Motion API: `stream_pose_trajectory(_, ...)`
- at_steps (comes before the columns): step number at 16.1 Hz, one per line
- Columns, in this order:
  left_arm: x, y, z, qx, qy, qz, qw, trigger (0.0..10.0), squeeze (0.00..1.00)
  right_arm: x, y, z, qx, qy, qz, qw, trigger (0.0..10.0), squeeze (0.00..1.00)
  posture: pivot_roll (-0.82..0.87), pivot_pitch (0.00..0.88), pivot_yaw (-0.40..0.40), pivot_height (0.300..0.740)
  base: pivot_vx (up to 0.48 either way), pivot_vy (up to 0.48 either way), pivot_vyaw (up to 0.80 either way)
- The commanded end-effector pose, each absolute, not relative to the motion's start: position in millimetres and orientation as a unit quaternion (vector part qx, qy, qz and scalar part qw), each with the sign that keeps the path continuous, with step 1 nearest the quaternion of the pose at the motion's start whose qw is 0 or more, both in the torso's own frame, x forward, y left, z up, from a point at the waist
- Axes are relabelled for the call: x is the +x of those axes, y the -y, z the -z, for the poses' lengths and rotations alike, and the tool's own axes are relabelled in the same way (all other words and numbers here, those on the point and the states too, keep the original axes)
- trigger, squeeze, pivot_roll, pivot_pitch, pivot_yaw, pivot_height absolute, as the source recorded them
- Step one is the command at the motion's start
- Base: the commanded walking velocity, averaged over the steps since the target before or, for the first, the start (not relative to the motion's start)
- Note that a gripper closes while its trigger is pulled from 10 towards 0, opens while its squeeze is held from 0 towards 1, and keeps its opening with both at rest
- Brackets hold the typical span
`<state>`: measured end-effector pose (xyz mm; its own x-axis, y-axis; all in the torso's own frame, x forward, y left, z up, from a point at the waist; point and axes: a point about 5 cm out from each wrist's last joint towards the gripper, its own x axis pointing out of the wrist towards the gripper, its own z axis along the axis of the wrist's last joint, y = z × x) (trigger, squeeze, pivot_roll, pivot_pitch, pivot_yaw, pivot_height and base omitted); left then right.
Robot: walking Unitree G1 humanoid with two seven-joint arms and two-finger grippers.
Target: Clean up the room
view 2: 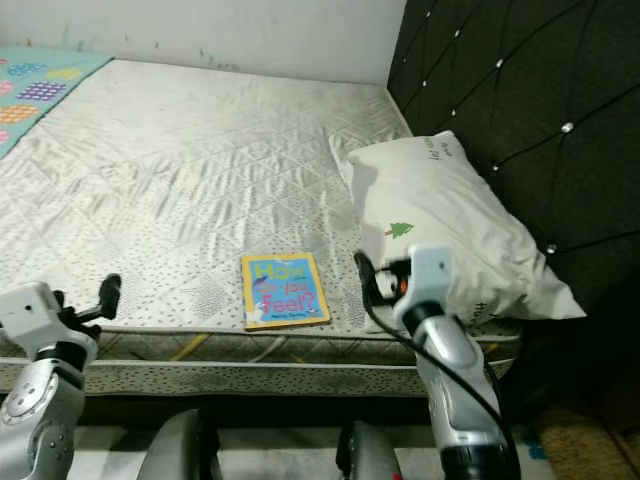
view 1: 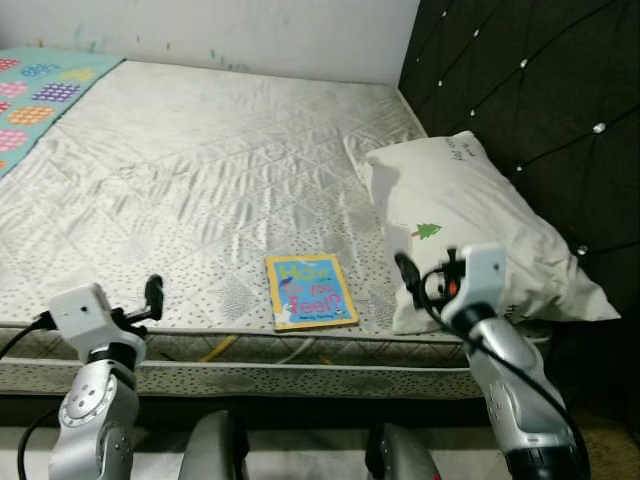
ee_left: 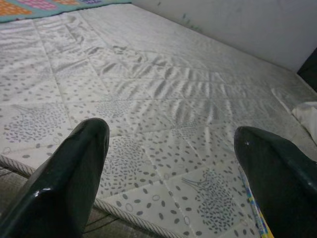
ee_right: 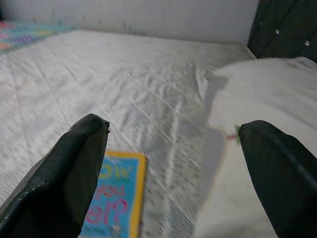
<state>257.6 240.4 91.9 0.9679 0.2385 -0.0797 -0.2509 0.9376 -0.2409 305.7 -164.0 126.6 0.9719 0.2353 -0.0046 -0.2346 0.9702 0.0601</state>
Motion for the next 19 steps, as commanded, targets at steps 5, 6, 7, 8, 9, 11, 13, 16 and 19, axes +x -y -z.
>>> stream_pose_trajectory(5, 264.5, -238.7, -98.7, -0.12, -0.015, -0.114, 0.986, 10.0, 0.0, 306.5, 166.9, -133.7, 0.036, 0.003, -0.113, 0.993, 10.0, 0.0, -0.02, 0.0, -0.042, 0.689, 0.0, 0.0, 0.0)
stream_pose_trajectory(6, 265.7, -238.3, -99.5, -0.119, -0.013, -0.113, 0.986, 10.0, 0.0, 306.7, 166.7, -133.7, 0.036, 0.003, -0.113, 0.993, 10.0, 0.0, -0.02, 0.0, -0.04, 0.699, 0.0, 0.0, 0.0)
stream_pose_trajectory(7, 268.0, -237.6, -101.3, -0.118, -0.008, -0.111, 0.987, 10.0, 0.0, 306.9, 166.5, -133.8, 0.036, 0.004, -0.112, 0.993, 10.0, 0.0, -0.02, 0.0, -0.039, 0.709, 0.0, 0.0, 0.0)
stream_pose_trajectory(8, 270.0, -237.2, -102.6, -0.117, -0.003, -0.11, 0.987, 10.0, 0.0, 307.4, 166.4, -134.0, 0.037, 0.005, -0.111, 0.993, 10.0, 0.0, -0.03, 0.0, -0.036, 0.719, 0.0, 0.0, 0.0)
stream_pose_trajectory(9, 272.5, -236.1, -104.2, -0.118, 0.001, -0.108, 0.987, 10.0, 0.0, 308.8, 167.0, -135.3, 0.038, 0.009, -0.108, 0.993, 10.0, 0.0, -0.02, 0.0, -0.035, 0.734, 0.0, 0.0, 0.0)
stream_pose_trajectory(11, 276.6, -233.4, -107.1, -0.104, 0.002, -0.093, 0.99, 10.0, 0.0, 311.0, 166.7, -135.8, 0.038, 0.011, -0.106, 0.994, 10.0, 0.0, -0.02, 0.0, -0.03, 0.74, 0.0, 0.0, 0.0)
stream_pose_trajectory(13, 279.5, -229.1, -108.5, -0.093, -0.009, -0.066, 0.993, 10.0, 0.0, 312.4, 166.5, -135.7, 0.039, 0.012, -0.104, 0.994, 10.0, 0.0, 0.0, 0.0, -0.033, 0.74, 0.0, 0.0, 0.0)
stream_pose_trajectory(16, 273.3, -214.5, -109.9, -0.046, -0.039, 0.032, 0.998, 10.0, 0.0, 313.1, 163.5, -130.6, 0.04, 0.006, -0.106, 0.994, 10.0, 0.0, 0.02, 0.0, -0.042, 0.74, 0.0, 0.0, 0.0)
stream_pose_trajectory(19, 273.4, -208.0, -107.5, -0.06, -0.04, 0.04, 0.997, 10.0, 0.0, 311.5, 164.3, -127.2, 0.043, -0.001, -0.097, 0.994, 10.0, 0.0, 0.01, 0.0, -0.045, 0.74, 0.0, 0.0, 0.0)
